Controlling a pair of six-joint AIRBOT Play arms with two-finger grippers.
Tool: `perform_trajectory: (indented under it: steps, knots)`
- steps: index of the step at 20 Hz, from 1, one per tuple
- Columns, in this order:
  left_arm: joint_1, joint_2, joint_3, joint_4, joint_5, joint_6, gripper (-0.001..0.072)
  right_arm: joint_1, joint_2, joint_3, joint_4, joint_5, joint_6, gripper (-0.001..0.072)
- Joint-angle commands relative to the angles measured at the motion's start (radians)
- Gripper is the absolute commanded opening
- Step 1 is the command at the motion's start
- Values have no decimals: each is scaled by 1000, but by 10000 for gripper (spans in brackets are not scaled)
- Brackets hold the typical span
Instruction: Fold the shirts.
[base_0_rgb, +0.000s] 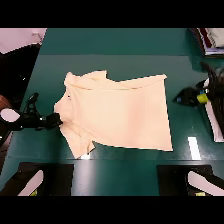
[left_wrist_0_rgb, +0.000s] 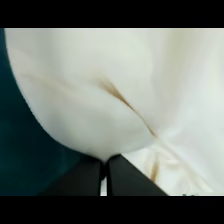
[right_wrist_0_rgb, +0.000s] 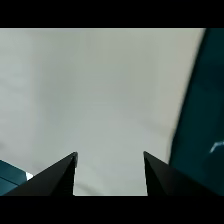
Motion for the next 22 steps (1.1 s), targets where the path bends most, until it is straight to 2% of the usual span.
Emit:
perform_trajectory:
  steps: [1,5,6,9,11,15,17,18,19,22]
  knots:
    - [0,15,79,-6,-58,26,25,-119,69,-246,-151,33,0,527]
    - [0,15,98,-13,-57,25,25,-191,71,-486,-101,44,0,529]
    - [0,15,98,-13,-59,25,25,-179,72,-519,-85,31,0,499]
    - [0,15,98,-13,-60,26,25,-96,72,-566,-64,6,0,499]
    - [0,15,98,-13,-60,25,25,-24,72,-568,-64,-18,12,447]
    - [0,15,98,-12,-72,28,25,69,72,-568,-64,-61,31,418]
    - [0,15,98,-12,-93,51,25,98,72,-568,-64,-64,29,136]
    - [0,15,99,-12,-106,51,24,111,72,-568,-63,-65,26,104]
    - [0,15,103,-11,-123,53,24,125,72,-567,-62,-64,11,11]
    - [0,15,184,-3,-190,67,24,158,101,-494,-61,-47,8,14]
